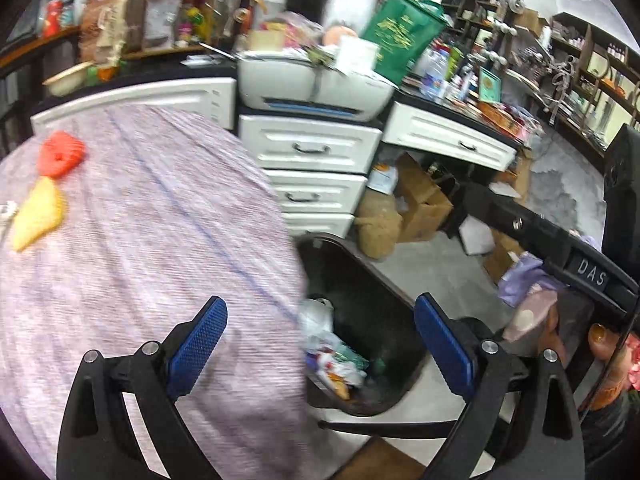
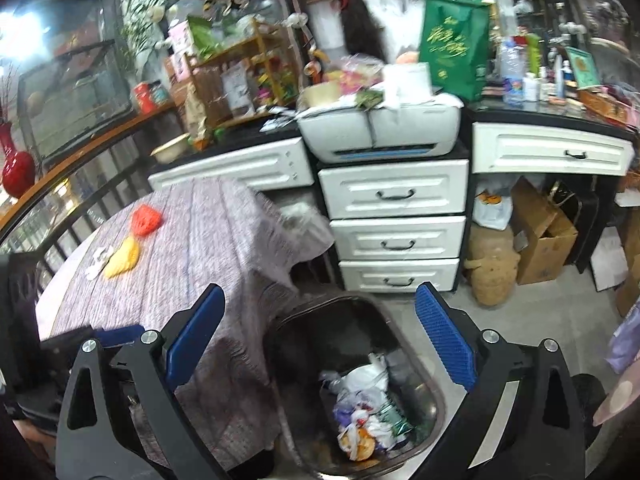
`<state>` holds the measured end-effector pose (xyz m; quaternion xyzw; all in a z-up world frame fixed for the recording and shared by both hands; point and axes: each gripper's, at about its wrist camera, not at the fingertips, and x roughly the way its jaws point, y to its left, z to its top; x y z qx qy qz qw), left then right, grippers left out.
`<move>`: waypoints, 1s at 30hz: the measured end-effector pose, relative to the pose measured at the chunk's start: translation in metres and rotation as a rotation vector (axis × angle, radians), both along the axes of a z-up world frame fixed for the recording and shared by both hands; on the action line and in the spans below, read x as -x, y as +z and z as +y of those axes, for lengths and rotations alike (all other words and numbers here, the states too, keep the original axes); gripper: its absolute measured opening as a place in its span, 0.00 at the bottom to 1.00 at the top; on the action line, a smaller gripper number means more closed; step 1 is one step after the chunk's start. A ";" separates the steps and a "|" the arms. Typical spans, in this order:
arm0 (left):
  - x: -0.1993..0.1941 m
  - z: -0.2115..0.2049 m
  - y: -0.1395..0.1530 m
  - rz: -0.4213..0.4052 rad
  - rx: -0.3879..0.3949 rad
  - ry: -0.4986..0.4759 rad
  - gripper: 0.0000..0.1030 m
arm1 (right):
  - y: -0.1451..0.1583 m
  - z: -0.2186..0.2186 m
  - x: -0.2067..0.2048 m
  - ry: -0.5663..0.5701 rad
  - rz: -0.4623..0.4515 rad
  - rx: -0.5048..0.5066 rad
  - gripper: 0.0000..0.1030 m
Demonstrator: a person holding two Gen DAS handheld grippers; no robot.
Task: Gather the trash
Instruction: 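Move both tools back over the table toward the napkin and yellow net, then grasp the striped paper napkin with the left gripper while the right grasps the yellow foam net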
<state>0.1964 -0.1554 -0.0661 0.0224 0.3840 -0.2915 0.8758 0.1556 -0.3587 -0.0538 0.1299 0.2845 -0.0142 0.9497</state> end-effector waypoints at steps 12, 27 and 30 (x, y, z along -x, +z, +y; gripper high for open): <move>-0.024 0.118 0.005 -0.042 -0.068 0.250 0.91 | -0.003 0.093 -0.055 0.245 0.084 0.041 0.92; -0.129 0.266 0.005 0.003 -0.136 0.504 0.71 | -0.008 0.230 -0.143 0.537 0.183 0.048 0.92; -0.155 0.265 -0.002 0.016 -0.162 0.503 0.71 | -0.012 0.257 -0.161 0.578 0.201 0.085 0.92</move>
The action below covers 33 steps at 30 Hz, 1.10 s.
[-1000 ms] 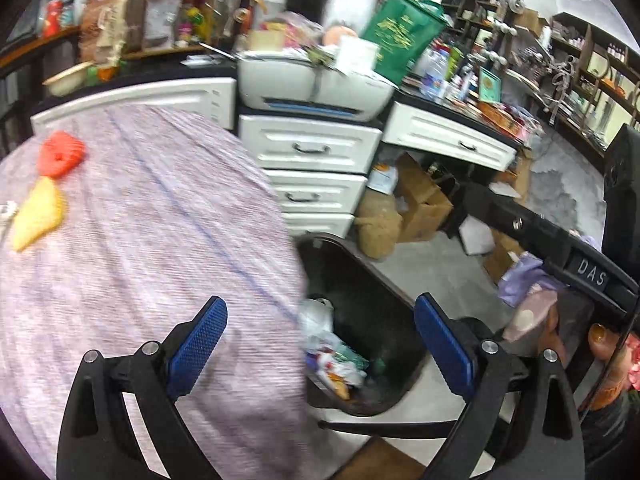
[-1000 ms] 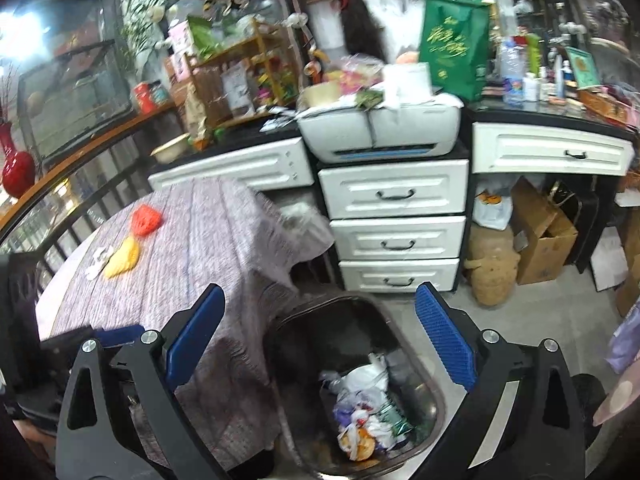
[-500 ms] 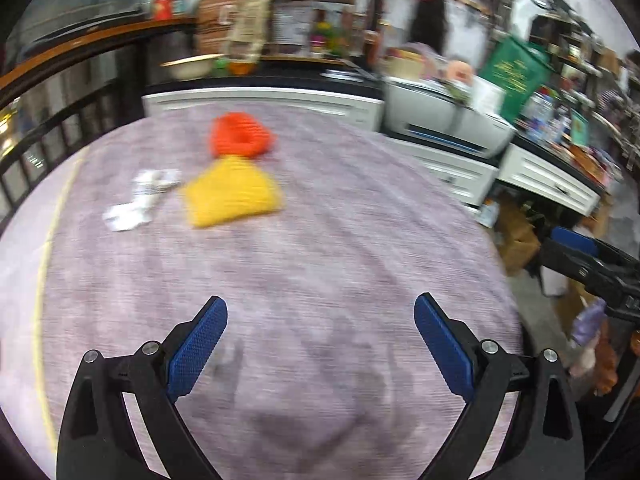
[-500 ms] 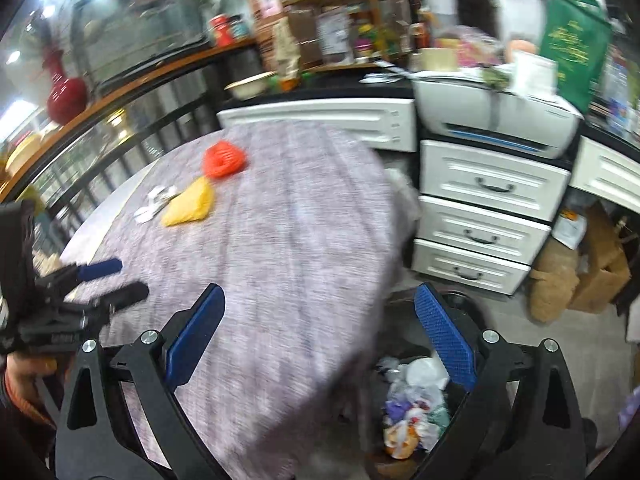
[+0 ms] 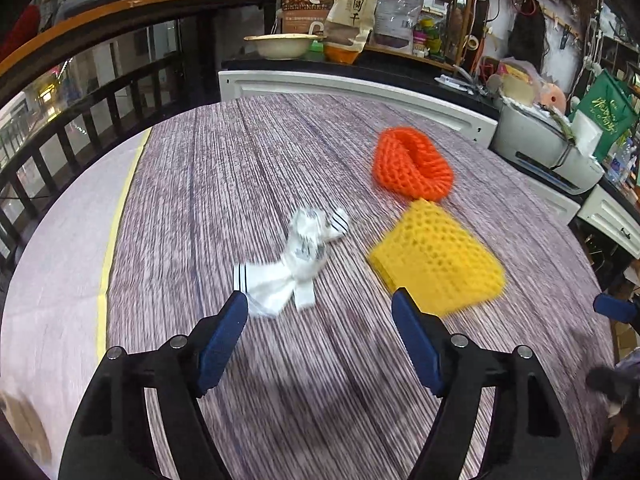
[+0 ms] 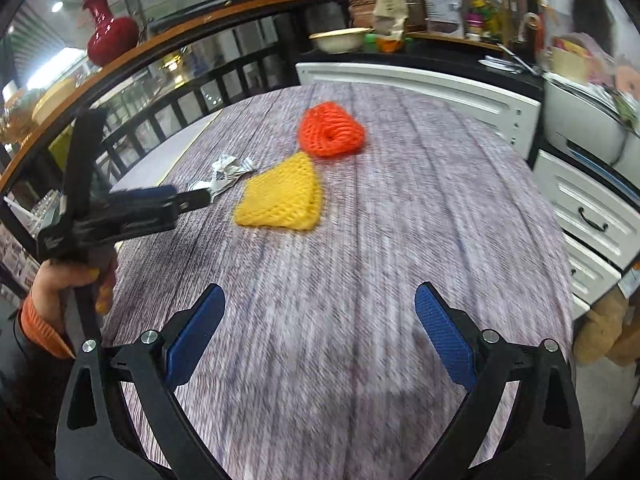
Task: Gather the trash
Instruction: 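Grasp the striped paper napkin with the left gripper while the right grasps the yellow foam net, then carry the yellow net and napkin to the bin and open both grippers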
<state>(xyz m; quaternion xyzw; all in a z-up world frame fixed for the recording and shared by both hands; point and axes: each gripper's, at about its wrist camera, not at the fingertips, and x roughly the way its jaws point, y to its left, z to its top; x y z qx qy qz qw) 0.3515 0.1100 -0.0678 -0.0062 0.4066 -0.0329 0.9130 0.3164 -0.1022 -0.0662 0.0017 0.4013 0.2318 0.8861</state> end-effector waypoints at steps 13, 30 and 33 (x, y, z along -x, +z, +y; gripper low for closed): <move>-0.028 0.005 -0.014 0.022 -0.006 -0.037 0.25 | -0.018 0.073 -0.076 0.106 -0.004 0.143 0.67; 0.031 -0.011 0.023 -0.072 0.051 -0.061 0.24 | 0.007 0.033 -0.017 0.068 -0.092 0.078 0.20; 0.051 -0.021 0.022 -0.073 0.079 -0.067 0.24 | 0.014 0.016 0.005 0.049 -0.119 0.063 0.20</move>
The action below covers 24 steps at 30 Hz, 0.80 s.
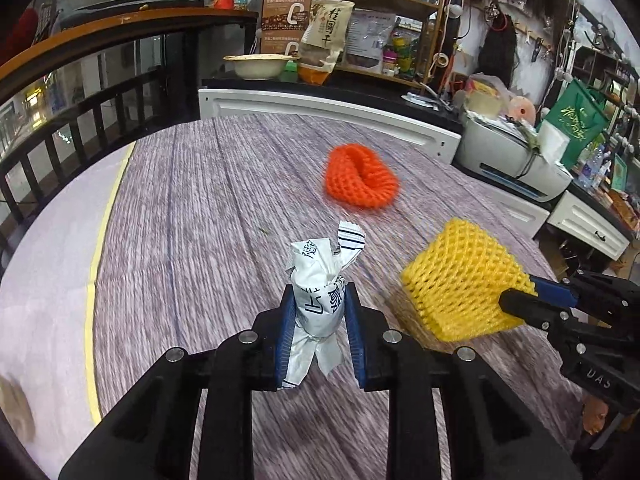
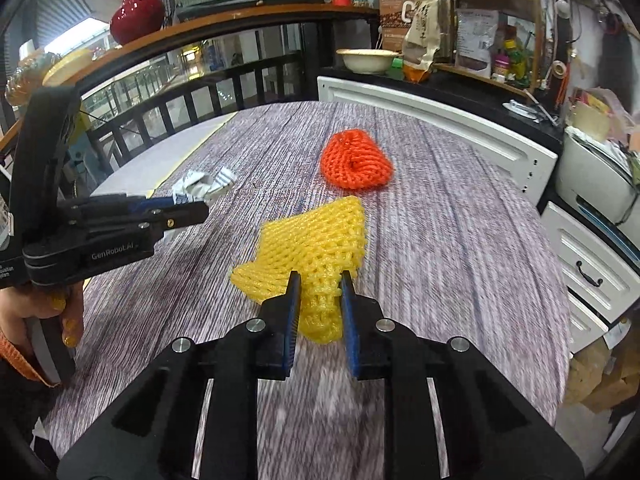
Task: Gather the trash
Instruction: 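Carry the yellow net and napkin to the bin and open both grippers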
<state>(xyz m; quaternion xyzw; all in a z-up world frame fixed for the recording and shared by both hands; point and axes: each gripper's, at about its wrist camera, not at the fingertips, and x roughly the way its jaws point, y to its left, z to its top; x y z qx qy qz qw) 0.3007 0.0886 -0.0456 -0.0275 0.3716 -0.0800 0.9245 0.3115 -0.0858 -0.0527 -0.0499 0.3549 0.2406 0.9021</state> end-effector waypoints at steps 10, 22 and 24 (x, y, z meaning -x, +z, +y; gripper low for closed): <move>0.052 -0.051 -0.004 0.019 0.057 -0.090 0.24 | 0.017 -0.067 0.064 -0.082 -0.062 -0.034 0.20; 0.098 -0.113 -0.008 0.026 0.084 -0.181 0.24 | 0.007 -0.132 0.115 -0.185 -0.064 -0.062 0.20; 0.101 -0.122 -0.009 0.028 0.091 -0.192 0.24 | 0.005 -0.142 0.120 -0.202 -0.062 -0.063 0.20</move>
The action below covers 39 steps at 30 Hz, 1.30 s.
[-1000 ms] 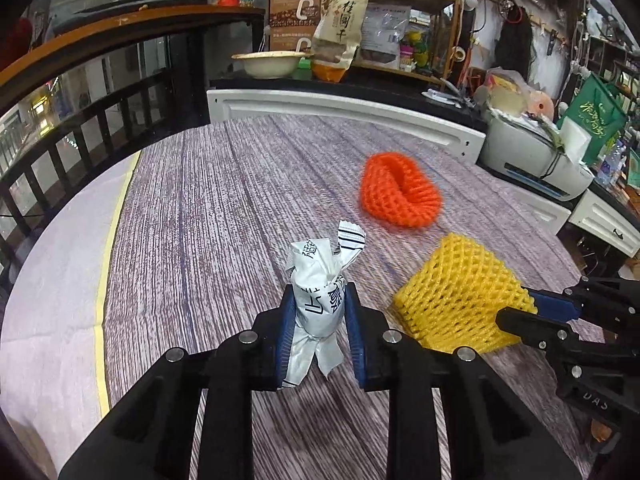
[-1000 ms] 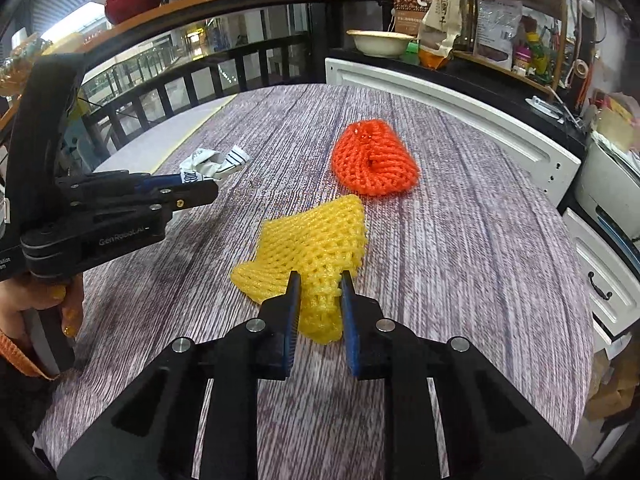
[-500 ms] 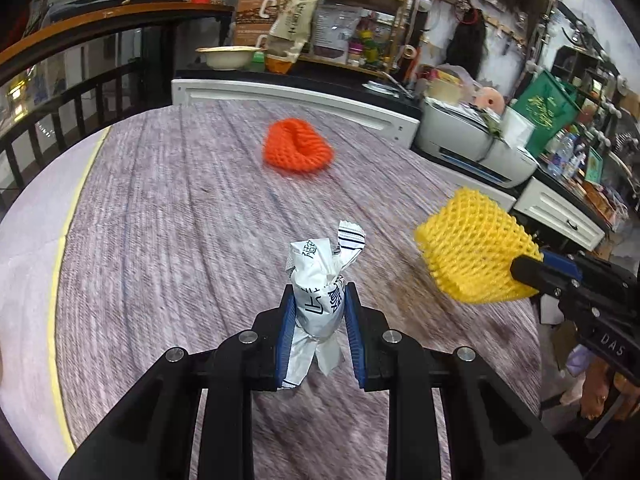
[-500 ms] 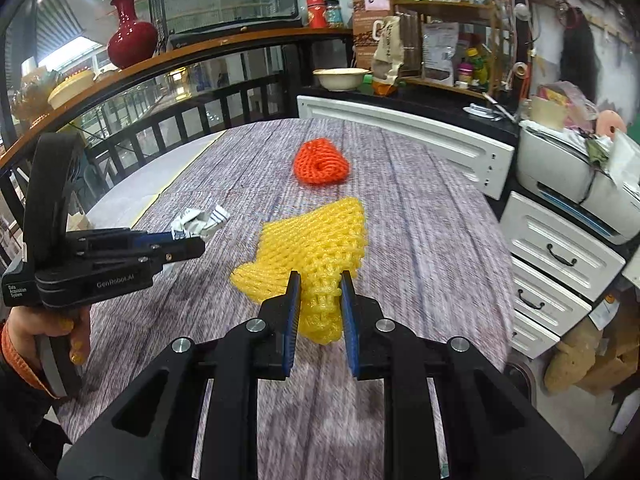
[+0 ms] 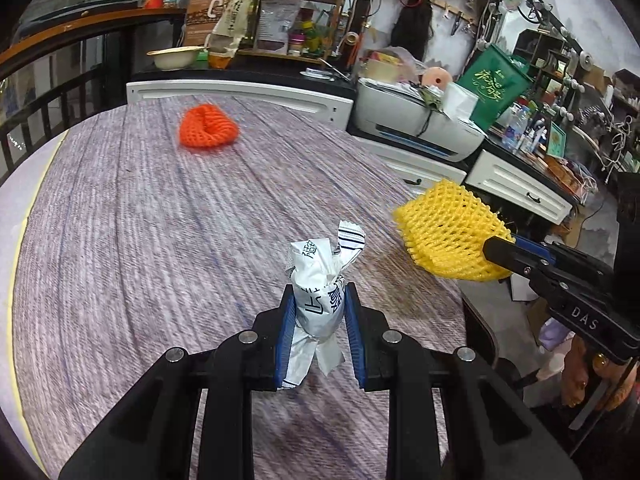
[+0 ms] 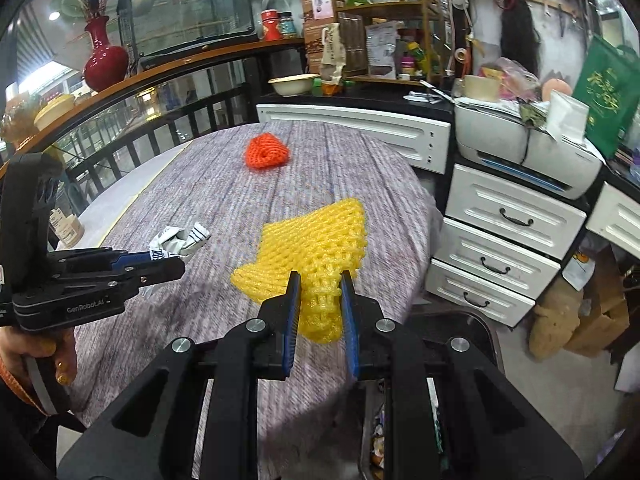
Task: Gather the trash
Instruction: 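Carry the yellow net and napkin to the bin and open both grippers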
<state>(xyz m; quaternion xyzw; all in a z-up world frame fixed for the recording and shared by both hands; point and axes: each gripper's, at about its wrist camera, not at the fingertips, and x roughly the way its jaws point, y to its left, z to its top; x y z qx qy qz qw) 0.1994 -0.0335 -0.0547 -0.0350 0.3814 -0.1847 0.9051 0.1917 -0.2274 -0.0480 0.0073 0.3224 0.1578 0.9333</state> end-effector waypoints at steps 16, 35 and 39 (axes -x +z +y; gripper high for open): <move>0.013 -0.073 -0.008 0.023 0.011 -0.142 0.24 | -0.032 -0.089 0.015 -0.266 0.101 0.015 0.20; 0.012 -0.141 -0.019 0.031 -0.010 -0.261 0.24 | -0.062 -0.135 0.013 -0.462 0.170 0.029 0.68; 0.011 -0.147 -0.023 0.039 -0.021 -0.275 0.24 | -0.053 -0.136 0.018 -0.463 0.128 0.013 0.74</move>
